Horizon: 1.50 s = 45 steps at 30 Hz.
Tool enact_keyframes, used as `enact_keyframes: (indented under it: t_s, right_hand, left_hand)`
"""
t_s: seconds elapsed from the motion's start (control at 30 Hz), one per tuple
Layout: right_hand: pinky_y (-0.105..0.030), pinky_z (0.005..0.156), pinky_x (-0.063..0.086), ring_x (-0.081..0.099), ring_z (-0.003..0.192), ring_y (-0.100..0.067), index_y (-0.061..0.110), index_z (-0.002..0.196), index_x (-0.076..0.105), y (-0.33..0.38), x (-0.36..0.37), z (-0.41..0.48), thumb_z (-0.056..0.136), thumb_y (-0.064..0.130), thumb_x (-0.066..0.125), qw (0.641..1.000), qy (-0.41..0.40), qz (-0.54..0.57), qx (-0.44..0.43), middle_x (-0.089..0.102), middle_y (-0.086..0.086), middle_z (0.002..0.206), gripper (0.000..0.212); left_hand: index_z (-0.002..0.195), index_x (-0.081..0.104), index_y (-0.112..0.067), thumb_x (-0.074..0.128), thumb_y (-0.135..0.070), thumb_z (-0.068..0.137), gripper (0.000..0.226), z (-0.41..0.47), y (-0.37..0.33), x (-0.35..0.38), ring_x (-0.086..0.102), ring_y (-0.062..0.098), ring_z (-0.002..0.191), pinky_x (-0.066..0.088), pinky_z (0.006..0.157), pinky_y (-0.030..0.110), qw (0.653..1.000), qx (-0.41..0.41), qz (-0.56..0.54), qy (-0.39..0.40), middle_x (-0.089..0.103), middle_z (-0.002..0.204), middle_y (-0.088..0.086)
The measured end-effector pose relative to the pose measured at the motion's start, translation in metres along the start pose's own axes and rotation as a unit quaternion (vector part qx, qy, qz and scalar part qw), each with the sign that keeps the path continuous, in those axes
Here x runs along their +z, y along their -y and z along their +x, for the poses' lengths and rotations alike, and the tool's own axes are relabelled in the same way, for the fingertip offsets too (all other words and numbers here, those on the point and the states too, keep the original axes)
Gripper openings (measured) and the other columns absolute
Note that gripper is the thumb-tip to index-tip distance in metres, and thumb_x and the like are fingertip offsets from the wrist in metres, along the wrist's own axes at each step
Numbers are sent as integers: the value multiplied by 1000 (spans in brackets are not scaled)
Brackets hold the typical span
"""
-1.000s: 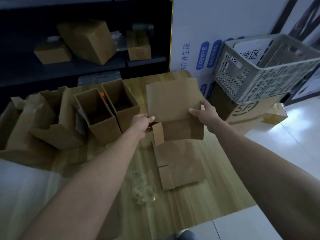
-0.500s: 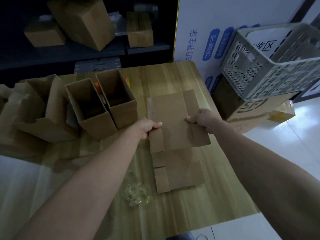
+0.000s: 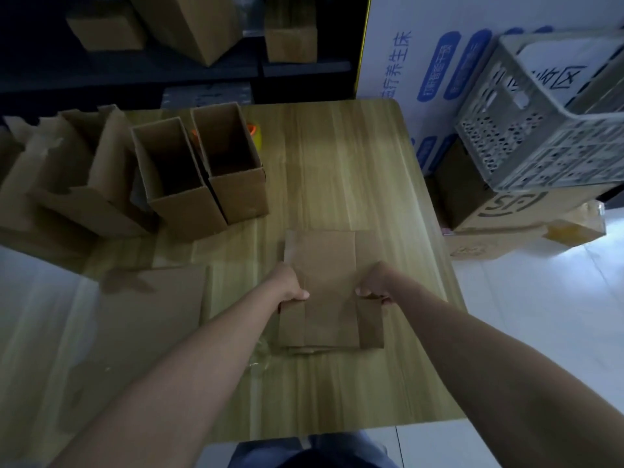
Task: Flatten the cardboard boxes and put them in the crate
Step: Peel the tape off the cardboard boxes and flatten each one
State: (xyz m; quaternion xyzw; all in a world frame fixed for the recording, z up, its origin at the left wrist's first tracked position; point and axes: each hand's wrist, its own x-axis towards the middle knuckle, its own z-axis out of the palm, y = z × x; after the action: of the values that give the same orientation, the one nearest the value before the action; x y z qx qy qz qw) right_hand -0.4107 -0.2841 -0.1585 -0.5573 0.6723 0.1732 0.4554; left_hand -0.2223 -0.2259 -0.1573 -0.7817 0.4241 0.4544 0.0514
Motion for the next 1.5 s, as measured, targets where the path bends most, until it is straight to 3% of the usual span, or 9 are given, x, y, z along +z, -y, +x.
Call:
enact_keyframes:
  t_s: [0.17,0.27,0.57,0.8,0.97,1.1,1.27,1.4,1.5]
  right_hand:
    - [-35,80,51,53,90,-27,6,107,47,-7,-3,7,91,15,63,998,44,-42,20,48,-16,105,24]
    - [-36,80,52,53,91,-28,3,121,48,-16,-8,13,89,14,65,999,24,-45,20,48,-14,106,37]
    - [-28,73,39,57,114,-31,12,82,49,-23,-4,17,80,27,73,993,-45,-113,0,50,-9,95,29]
    - [-43,97,48,53,120,-33,-2,135,42,-5,-11,6,76,32,78,978,-46,-194,62,47,-17,136,77]
    - [-48,105,38,47,122,-37,4,132,48,53,-39,-24,79,30,74,954,-79,-273,99,50,-17,131,64]
    - [-45,98,38,47,118,-35,9,127,46,129,-43,-49,87,19,57,942,-256,-210,-54,52,-17,126,43]
    - [-38,103,37,34,131,-32,10,140,38,218,-4,-62,89,17,58,886,-254,-225,-315,42,-14,141,55]
    - [-43,116,17,8,145,-28,15,147,26,254,22,-49,87,12,59,858,-235,-289,-354,25,-6,154,69]
    - [-48,117,10,19,142,-31,13,142,34,269,31,-37,86,7,54,846,-264,-345,-309,42,-11,144,60]
  left_hand:
    - [139,36,-2,61,-38,89,66,0,-5,8,55,37,113,54,81,42,998,-21,-53,32,46,137,15]
    - [141,39,-9,64,-27,89,60,5,-3,16,49,29,124,44,101,42,989,12,-145,-40,47,141,10]
    - [145,28,-10,76,-22,78,83,6,-3,27,44,28,129,40,104,40,990,10,-115,-77,45,143,9]
    - [139,32,-7,82,-23,70,86,3,-3,12,47,27,125,42,100,37,996,23,-79,-32,47,137,10]
    - [147,18,-4,84,-23,68,105,-5,4,-33,34,28,136,38,97,33,995,54,-84,12,29,151,12]
    - [134,43,-2,78,-21,76,70,-14,20,-76,51,26,118,41,82,27,987,96,-123,-36,49,136,14]
    - [106,64,-4,67,-14,83,25,-24,50,-125,60,27,104,43,80,24,966,130,-153,-162,64,111,14]
    - [99,67,-10,63,-13,85,14,-37,84,-153,60,23,97,44,80,27,942,151,-170,-246,65,103,8]
    - [105,67,-13,62,-12,87,19,-46,106,-167,59,18,100,46,87,28,935,171,-182,-251,65,107,4]
